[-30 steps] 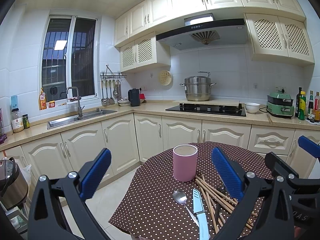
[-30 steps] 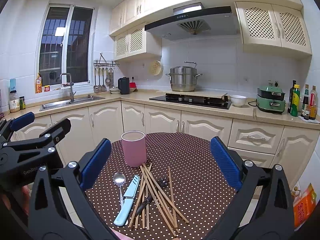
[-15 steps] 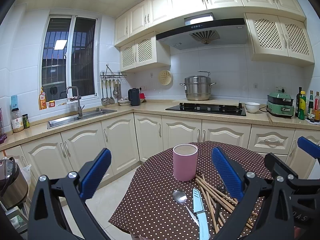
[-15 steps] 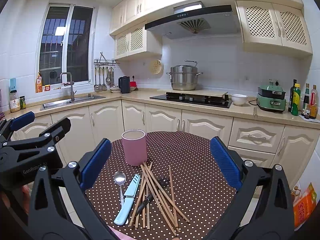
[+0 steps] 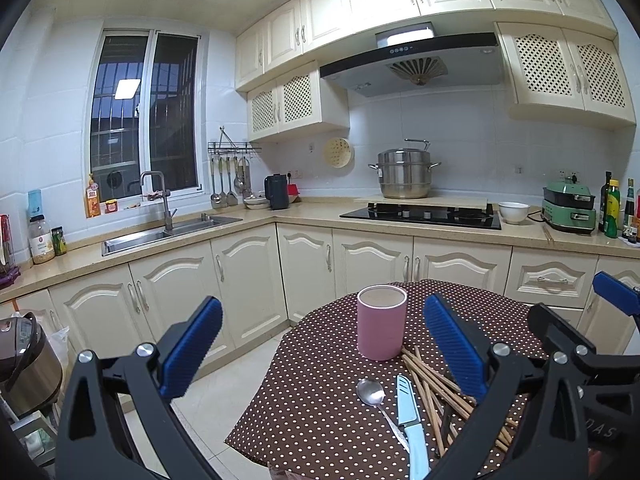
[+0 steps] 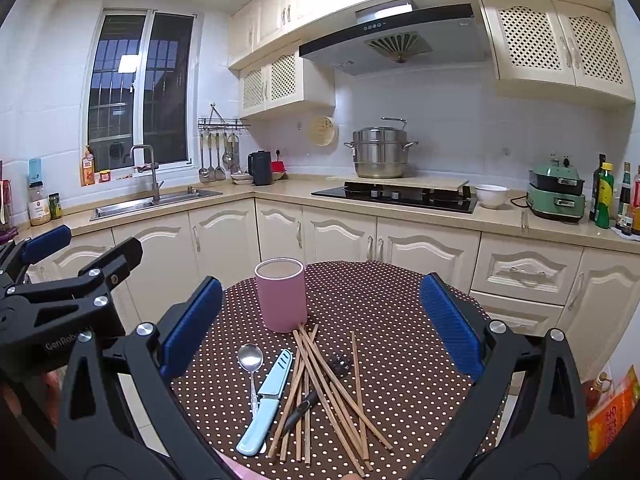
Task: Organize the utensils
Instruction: 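Grasp the steel spoon with the left tool while the right tool grasps a wooden chopstick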
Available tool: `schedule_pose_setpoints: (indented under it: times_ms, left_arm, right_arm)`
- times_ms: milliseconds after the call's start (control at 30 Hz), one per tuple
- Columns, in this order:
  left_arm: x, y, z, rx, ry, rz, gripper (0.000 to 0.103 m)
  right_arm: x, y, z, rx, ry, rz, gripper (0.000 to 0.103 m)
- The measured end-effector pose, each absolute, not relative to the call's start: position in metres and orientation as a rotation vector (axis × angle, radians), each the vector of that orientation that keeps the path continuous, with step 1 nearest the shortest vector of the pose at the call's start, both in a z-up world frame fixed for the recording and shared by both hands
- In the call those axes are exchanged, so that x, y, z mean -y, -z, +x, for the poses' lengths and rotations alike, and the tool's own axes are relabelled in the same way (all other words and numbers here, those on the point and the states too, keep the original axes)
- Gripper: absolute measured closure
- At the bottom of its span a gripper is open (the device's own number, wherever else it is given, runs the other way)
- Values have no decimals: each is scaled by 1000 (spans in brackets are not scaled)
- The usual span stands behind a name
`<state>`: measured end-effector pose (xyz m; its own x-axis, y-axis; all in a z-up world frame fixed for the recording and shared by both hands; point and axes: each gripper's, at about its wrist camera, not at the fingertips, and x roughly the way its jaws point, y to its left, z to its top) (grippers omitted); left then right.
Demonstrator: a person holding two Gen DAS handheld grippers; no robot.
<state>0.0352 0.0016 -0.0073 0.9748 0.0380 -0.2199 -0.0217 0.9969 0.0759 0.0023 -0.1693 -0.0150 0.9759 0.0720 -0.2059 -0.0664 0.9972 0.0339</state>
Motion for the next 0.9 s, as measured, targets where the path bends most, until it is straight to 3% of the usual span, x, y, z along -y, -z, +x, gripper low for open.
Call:
schedule_pose_setpoints:
  times_ms: [367, 900]
  left_arm:
    - [-9, 28, 60, -350, 16, 28, 4]
    - [-9, 96, 133, -672, 185, -42, 4]
  right_arm:
    - [169, 22, 14, -247, -99, 40, 6]
    - [213, 76, 67, -490, -80, 42, 6]
